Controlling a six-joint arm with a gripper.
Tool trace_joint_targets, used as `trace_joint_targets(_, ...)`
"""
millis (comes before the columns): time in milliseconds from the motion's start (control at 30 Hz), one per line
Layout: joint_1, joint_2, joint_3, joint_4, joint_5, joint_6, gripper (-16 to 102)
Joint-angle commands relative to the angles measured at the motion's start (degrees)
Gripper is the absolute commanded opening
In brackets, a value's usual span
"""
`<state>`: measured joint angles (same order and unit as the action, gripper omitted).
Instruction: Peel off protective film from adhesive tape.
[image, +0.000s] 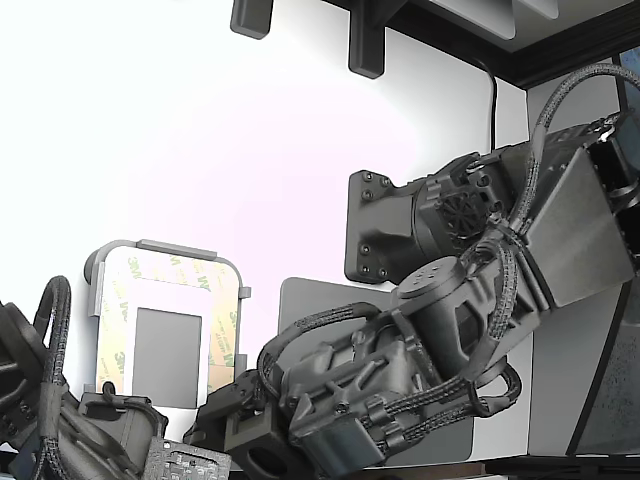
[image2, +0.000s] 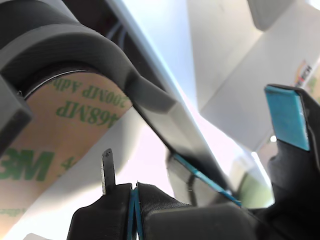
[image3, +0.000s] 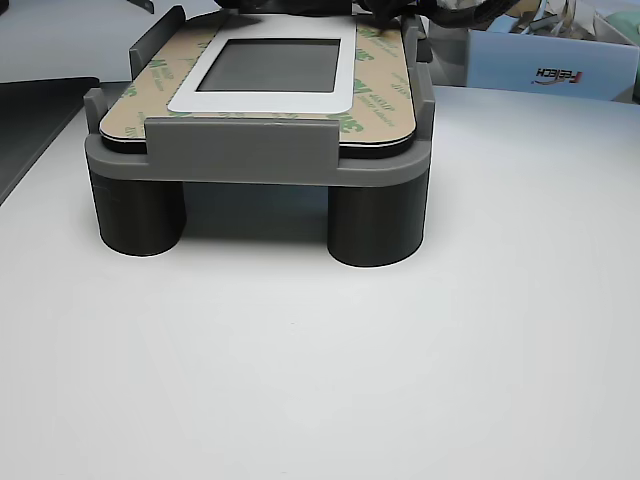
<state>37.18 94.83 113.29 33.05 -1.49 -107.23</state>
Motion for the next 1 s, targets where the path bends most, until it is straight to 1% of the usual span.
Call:
trace_joint_targets(0, -1.05, 0.88, -1.14, -0.88, -0.44, -0.53, -10)
trace_joint_targets(967, -1.93, 0.26, -0.62, -0.97, -0.88, 0.00, -10)
